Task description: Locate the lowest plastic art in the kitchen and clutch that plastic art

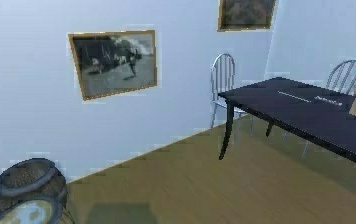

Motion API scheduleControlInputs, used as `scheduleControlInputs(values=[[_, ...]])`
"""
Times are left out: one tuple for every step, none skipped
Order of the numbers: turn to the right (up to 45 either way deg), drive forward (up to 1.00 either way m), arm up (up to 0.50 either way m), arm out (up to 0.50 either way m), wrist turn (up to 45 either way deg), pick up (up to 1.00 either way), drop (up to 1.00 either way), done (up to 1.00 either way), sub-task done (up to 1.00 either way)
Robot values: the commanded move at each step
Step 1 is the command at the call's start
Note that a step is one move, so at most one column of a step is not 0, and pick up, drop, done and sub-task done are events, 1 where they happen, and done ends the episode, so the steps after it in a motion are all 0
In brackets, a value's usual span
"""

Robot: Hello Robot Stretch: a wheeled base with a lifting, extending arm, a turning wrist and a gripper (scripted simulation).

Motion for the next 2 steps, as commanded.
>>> scheduleControlInputs(values=[[0.0,0.05,0.00,0.00,0.0,0.00,0.00,0.00,0.00],[-45.0,0.00,0.00,0.00,0.0,0.00,0.00,0.00,0.00]])
